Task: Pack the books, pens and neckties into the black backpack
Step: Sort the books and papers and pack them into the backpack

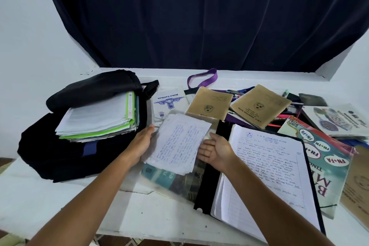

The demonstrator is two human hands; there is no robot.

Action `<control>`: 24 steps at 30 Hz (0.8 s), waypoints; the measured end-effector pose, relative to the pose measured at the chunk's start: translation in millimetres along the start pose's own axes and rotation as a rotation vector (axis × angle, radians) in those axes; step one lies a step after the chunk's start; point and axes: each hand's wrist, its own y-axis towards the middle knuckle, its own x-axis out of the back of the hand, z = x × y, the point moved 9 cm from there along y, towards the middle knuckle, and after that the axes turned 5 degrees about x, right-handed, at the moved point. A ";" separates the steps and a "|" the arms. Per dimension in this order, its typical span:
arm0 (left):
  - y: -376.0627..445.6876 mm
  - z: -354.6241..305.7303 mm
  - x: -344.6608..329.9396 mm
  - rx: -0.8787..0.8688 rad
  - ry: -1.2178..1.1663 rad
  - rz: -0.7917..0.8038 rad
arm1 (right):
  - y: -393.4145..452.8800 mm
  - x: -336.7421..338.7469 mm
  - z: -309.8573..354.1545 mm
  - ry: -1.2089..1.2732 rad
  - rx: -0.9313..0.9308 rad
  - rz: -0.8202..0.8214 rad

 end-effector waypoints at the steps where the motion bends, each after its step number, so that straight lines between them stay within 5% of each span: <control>1: -0.4 -0.1 0.8 0.008 0.007 0.001 | -0.9 -0.9 0.7 -0.006 -0.013 0.024; 7: 1.5 -8.2 11.9 0.035 0.148 0.001 | -9.9 13.5 27.2 -0.235 0.092 -0.019; 12: -9.6 -36.1 -0.8 0.082 0.187 0.192 | -25.8 23.3 58.2 -0.389 0.276 -0.077; 24: -105.8 -125.7 -129.0 -0.177 0.346 0.493 | -68.3 8.2 79.6 -0.160 0.120 0.263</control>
